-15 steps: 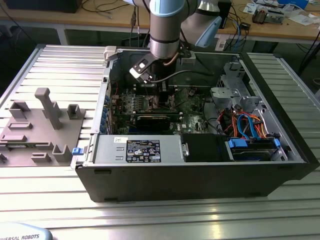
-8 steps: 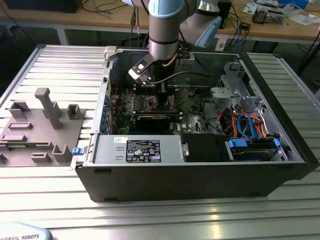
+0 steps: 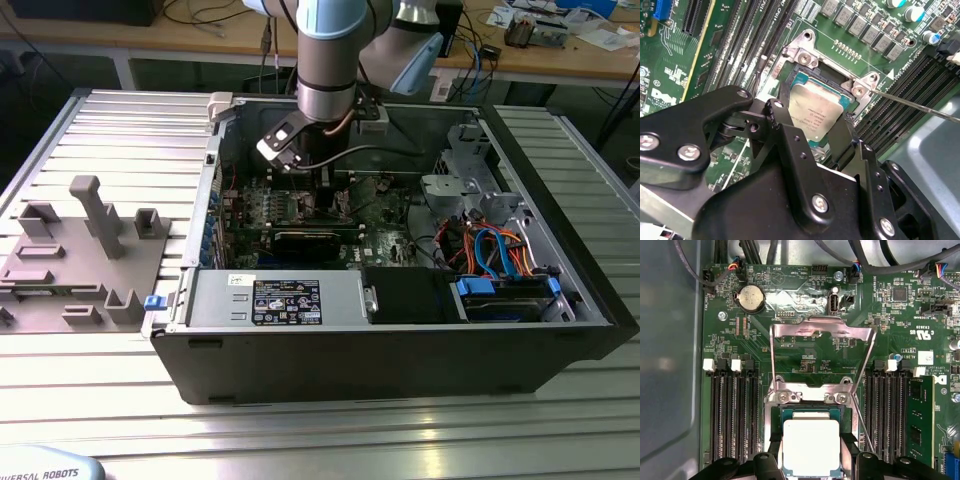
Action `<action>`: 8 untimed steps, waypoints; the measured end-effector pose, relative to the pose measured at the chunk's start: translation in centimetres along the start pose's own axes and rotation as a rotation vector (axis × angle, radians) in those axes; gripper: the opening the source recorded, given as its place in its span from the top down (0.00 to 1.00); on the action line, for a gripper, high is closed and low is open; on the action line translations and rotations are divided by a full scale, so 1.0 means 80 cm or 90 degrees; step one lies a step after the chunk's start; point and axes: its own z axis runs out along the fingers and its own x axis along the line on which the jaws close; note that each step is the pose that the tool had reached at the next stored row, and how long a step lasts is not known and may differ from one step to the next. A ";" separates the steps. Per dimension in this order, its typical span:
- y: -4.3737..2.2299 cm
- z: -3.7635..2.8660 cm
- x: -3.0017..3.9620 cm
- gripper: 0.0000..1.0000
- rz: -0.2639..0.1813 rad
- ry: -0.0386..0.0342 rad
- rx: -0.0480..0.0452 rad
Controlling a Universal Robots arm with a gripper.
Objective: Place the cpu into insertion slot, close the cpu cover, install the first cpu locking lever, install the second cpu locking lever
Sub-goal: 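Place the cpu into insertion slot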
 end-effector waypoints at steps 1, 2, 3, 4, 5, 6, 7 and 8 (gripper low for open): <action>0.0001 0.0005 -0.0006 0.46 0.004 0.0003 0.0001; 0.0000 0.0006 -0.0011 0.46 0.005 0.0002 0.0002; 0.0000 0.0006 -0.0016 0.46 0.006 0.0000 0.0002; 0.0000 0.0007 -0.0017 0.46 0.007 -0.0001 0.0002; -0.0001 0.0007 -0.0018 0.46 0.007 -0.0002 0.0003; 0.0000 0.0007 -0.0018 0.46 0.007 -0.0001 0.0003; 0.0002 0.0008 -0.0019 0.46 0.007 -0.0001 0.0003; 0.0006 0.0008 -0.0019 0.46 0.007 -0.0001 0.0004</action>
